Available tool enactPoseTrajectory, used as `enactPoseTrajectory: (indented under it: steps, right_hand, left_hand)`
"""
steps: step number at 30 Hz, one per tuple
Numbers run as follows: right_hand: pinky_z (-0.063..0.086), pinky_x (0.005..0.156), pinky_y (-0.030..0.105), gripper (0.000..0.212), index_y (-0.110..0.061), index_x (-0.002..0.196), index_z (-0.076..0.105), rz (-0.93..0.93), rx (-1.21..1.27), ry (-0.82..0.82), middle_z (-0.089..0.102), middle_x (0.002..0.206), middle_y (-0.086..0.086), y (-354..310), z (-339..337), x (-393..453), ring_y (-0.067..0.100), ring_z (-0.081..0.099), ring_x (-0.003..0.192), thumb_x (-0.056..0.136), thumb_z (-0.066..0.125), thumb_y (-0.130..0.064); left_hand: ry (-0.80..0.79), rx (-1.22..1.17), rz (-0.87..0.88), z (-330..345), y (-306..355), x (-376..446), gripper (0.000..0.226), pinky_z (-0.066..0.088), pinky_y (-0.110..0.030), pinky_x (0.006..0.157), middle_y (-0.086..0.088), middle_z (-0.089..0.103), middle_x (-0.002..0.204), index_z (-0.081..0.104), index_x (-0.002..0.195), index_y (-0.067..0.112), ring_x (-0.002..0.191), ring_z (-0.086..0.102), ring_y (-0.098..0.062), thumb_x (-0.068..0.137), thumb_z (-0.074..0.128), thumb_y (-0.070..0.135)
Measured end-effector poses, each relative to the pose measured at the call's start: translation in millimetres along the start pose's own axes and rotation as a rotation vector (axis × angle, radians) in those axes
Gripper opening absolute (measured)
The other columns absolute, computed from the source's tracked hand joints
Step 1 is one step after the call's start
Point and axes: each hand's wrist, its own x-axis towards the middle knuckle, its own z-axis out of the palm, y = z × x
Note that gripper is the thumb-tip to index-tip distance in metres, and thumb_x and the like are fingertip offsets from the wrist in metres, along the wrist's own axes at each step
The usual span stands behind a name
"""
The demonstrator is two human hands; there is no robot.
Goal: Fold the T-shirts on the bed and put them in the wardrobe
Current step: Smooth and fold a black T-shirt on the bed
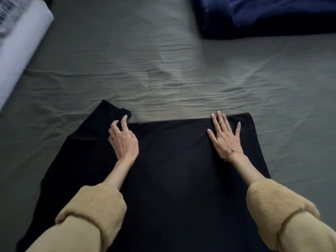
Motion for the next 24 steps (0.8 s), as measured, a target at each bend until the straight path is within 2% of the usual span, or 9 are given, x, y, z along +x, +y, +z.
enactPoseTrajectory:
  steps: [3,5,7,13,15,18,20,22,24]
  right_hand:
    - [-0.017,0.111,0.048,0.060,-0.028,0.148,-0.012,-0.021,0.011,-0.012,-0.019,0.155,-0.010,1,0,0,0.002,-0.021,0.139,0.095,0.007,-0.051]
    - [-0.018,0.111,0.047,0.063,-0.029,0.147,-0.013,-0.021,0.009,-0.010,-0.020,0.154,-0.011,1,0,0,0.000,-0.022,0.137,0.091,0.004,-0.052]
    - [-0.018,0.111,0.047,0.057,-0.028,0.147,-0.013,-0.012,0.007,-0.013,-0.020,0.155,-0.011,1,0,0,0.002,-0.021,0.139,0.099,0.011,-0.049]
    - [-0.019,0.111,0.047,0.057,-0.029,0.147,-0.013,-0.010,0.025,-0.020,-0.020,0.155,-0.011,1,0,0,0.003,-0.021,0.140,0.101,0.015,-0.045]
    - [-0.019,0.111,0.047,0.057,-0.029,0.147,-0.013,-0.006,0.026,-0.023,-0.020,0.155,-0.012,0,0,0,0.004,-0.020,0.141,0.101,0.017,-0.044]
    - [-0.018,0.111,0.047,0.057,-0.029,0.147,-0.012,-0.005,0.021,-0.018,-0.020,0.155,-0.011,0,0,-1,0.004,-0.020,0.141,0.100,0.017,-0.044]
    - [-0.018,0.111,0.048,0.057,-0.029,0.147,-0.012,-0.004,0.014,-0.010,-0.020,0.155,-0.011,-1,0,-1,0.004,-0.020,0.141,0.100,0.017,-0.044]
    - [-0.019,0.110,0.050,0.057,-0.029,0.147,-0.013,0.002,0.002,0.000,-0.021,0.155,-0.009,-1,-1,-1,0.005,-0.021,0.141,0.100,0.014,-0.047]
    - [-0.021,0.108,0.051,0.061,-0.029,0.146,-0.015,-0.009,-0.023,0.025,-0.025,0.152,-0.010,-1,0,-1,0.004,-0.023,0.139,0.093,0.000,-0.054]
  left_hand:
    - [-0.030,0.098,0.060,-3,-2,12,0.030,0.035,-0.045,0.095,-0.012,0.045,0.126,0.057,0.119,0.015,0.116,0.043,-0.028,0.091,0.051,0.009]
    - [-0.028,0.087,0.102,-5,-4,16,0.018,0.039,-0.043,0.090,-0.012,0.046,0.120,0.059,0.107,0.009,0.109,0.046,-0.027,0.091,0.054,0.009]
    - [-0.037,0.074,0.163,-4,-6,19,0.012,0.043,-0.043,0.085,-0.013,0.045,0.115,0.059,0.102,0.005,0.103,0.049,-0.029,0.090,0.056,0.007]
    - [-0.016,0.011,0.206,0,-11,25,0.019,0.036,-0.039,0.090,-0.010,0.059,0.105,0.054,0.110,0.007,0.103,0.051,-0.027,0.094,0.046,0.002]
    - [-0.048,-0.076,0.192,0,-13,30,0.029,0.039,-0.041,0.088,-0.013,0.057,0.111,0.049,0.117,0.005,0.107,0.048,-0.028,0.091,0.040,-0.005]
    - [-0.090,-0.113,0.181,-1,-13,38,0.047,0.039,-0.042,0.095,-0.019,0.044,0.125,0.044,0.128,0.001,0.114,0.044,-0.032,0.085,0.033,-0.013]
    - [-0.137,-0.011,0.190,3,-17,40,0.055,0.031,-0.047,0.104,-0.018,0.033,0.137,0.038,0.136,0.003,0.125,0.035,-0.034,0.085,0.034,-0.013]
    - [-0.201,0.039,0.176,9,-22,42,0.060,0.006,-0.056,0.113,-0.012,0.014,0.154,0.023,0.147,0.009,0.143,0.010,-0.029,0.091,0.034,-0.008]
    - [-0.264,0.029,0.178,13,-26,44,0.057,-0.012,-0.057,0.110,-0.002,-0.006,0.160,0.004,0.152,0.011,0.146,-0.012,-0.016,0.100,0.029,0.007]
